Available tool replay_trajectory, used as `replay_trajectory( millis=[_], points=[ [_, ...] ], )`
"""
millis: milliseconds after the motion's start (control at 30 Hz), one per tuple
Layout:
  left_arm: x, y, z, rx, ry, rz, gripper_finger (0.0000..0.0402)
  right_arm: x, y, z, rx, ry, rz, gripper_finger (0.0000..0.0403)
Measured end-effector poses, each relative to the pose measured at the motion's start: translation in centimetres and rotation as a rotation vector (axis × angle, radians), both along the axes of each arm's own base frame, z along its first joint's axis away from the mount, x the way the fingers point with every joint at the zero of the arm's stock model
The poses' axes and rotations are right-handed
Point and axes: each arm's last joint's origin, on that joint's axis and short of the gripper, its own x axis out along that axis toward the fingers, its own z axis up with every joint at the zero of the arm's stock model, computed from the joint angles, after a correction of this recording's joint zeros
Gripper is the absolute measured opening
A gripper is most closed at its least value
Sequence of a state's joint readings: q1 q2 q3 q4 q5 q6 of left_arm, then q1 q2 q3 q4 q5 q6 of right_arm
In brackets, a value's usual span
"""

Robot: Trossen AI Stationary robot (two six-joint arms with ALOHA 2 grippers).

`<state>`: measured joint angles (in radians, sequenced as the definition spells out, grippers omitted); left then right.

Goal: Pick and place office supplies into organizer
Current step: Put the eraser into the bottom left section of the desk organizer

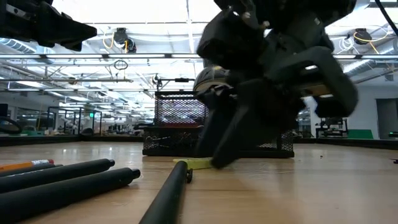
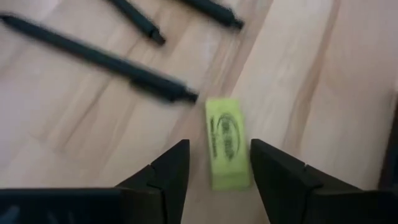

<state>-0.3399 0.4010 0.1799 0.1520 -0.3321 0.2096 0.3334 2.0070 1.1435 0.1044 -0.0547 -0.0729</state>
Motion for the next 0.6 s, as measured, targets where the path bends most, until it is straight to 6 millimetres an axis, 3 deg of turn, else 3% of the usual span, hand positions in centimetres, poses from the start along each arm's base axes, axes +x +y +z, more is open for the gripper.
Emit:
replay_trajectory(
  millis=[300,600],
  points=[
    [0.0,0.0,0.0,0.0,0.0,0.0,0.0031,0.2,-0.1,-2.1,0.023,0.058,-0.014,0.0144],
    [0.0,0.0,0.0,0.002,0.0,0.0,0.0031,0.1,0.1,-2.1,0.049,0.075,-0.026,0.0035]
  ],
)
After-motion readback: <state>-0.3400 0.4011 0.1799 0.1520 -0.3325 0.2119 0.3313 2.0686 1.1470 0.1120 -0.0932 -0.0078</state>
